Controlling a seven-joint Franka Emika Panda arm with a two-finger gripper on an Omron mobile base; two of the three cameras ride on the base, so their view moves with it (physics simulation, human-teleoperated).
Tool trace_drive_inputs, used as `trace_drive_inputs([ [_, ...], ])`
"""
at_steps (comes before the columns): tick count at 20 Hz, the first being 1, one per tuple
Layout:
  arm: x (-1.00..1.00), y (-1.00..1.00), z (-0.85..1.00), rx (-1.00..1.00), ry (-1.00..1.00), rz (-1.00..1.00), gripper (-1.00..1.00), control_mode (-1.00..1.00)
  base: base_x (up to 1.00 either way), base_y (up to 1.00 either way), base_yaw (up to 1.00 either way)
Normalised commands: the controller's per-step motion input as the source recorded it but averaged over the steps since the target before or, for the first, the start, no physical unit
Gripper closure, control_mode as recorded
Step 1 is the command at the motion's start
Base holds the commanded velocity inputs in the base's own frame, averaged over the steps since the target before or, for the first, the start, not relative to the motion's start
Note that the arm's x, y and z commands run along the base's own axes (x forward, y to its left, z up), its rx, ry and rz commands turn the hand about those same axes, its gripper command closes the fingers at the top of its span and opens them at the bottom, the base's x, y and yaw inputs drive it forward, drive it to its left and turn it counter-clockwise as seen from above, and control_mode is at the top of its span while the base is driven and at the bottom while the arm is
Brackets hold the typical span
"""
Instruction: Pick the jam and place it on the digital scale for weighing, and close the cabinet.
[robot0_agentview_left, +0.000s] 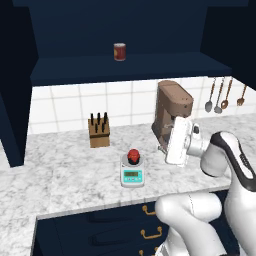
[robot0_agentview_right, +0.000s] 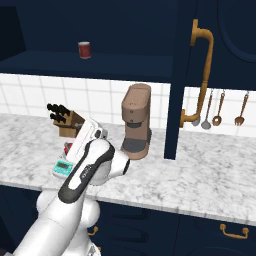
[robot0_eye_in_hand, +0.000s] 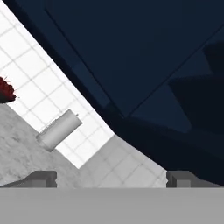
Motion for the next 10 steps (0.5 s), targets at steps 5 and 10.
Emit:
trace_drive_inputs([
  [5,-0.21,-0.79,0.35,0.19,-0.3,-0.07,-1.0,-1.0,0.0,0.0,0.0],
  [10,-0.31,-0.82,0.42,0.23,-0.33,-0.04,-1.0,-1.0,0.0,0.0,0.0],
])
